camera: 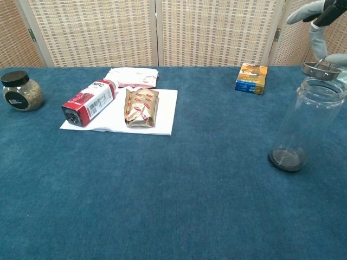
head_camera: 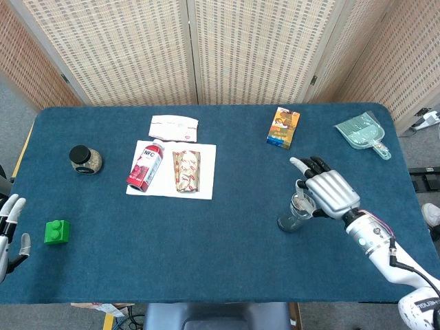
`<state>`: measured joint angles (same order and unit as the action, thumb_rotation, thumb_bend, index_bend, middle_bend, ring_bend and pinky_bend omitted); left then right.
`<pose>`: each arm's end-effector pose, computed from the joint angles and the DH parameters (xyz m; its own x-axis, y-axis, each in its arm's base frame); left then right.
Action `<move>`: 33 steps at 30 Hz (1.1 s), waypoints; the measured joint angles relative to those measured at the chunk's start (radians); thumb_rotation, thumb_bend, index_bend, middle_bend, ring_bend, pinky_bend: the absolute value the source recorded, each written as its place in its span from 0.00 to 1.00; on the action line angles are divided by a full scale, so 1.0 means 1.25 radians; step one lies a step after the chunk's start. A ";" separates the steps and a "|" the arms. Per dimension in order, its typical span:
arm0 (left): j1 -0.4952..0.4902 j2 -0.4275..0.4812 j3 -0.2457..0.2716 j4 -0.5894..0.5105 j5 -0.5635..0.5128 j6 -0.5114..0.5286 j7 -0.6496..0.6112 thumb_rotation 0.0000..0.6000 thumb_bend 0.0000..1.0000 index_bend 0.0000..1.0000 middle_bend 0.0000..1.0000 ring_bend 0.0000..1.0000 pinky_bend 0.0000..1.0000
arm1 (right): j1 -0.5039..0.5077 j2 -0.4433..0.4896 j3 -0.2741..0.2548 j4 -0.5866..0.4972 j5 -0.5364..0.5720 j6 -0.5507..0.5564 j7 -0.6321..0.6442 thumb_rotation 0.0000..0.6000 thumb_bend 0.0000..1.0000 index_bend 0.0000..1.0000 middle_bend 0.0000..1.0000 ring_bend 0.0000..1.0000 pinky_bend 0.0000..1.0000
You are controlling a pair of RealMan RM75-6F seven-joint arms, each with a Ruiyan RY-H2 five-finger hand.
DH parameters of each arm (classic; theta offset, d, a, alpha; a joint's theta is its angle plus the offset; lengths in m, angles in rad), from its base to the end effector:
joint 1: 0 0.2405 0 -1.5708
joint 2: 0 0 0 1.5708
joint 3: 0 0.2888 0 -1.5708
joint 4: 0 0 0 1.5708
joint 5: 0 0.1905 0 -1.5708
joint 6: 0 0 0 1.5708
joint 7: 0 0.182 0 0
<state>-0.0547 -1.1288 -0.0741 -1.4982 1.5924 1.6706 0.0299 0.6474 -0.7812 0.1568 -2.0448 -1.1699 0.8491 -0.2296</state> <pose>-0.3255 0.2114 0.2246 0.4991 -0.2008 0.8430 0.8530 -0.0577 -0.5188 -0.1631 -0.3380 0.1832 0.5516 -0.3027 0.7772 -0.8186 -0.3754 0.4348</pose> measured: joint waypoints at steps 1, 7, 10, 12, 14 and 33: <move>0.000 0.000 0.000 0.000 0.000 0.000 0.001 1.00 0.54 0.00 0.06 0.00 0.00 | -0.002 0.001 -0.003 -0.002 -0.004 0.001 -0.001 1.00 0.46 0.63 0.00 0.00 0.00; 0.000 -0.001 0.000 -0.001 0.001 0.000 0.003 1.00 0.54 0.00 0.06 0.00 0.00 | -0.009 0.006 -0.014 -0.007 -0.016 0.005 -0.003 1.00 0.46 0.63 0.00 0.00 0.00; 0.001 -0.001 0.001 -0.001 0.001 0.000 0.004 1.00 0.54 0.00 0.06 0.00 0.00 | -0.012 0.005 -0.019 -0.005 -0.019 0.005 -0.002 1.00 0.46 0.63 0.00 0.00 0.00; 0.000 -0.001 0.001 -0.001 0.002 0.000 0.004 1.00 0.54 0.00 0.06 0.00 0.00 | -0.013 0.004 -0.021 -0.002 -0.020 0.005 0.000 1.00 0.46 0.63 0.00 0.00 0.00; 0.000 -0.001 0.001 -0.001 0.002 -0.001 0.005 1.00 0.54 0.00 0.06 0.00 0.00 | -0.014 0.002 -0.022 0.003 -0.020 0.004 0.004 1.00 0.46 0.63 0.00 0.00 0.00; 0.003 0.002 0.000 -0.003 0.004 0.006 -0.002 1.00 0.54 0.00 0.06 0.00 0.00 | 0.005 -0.030 -0.029 0.048 -0.007 -0.027 0.016 1.00 0.46 0.62 0.00 0.00 0.00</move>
<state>-0.0505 -1.1257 -0.0741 -1.5016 1.5972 1.6780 0.0276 0.6539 -0.8189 0.1210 -1.9845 -1.1793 0.8154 -0.2102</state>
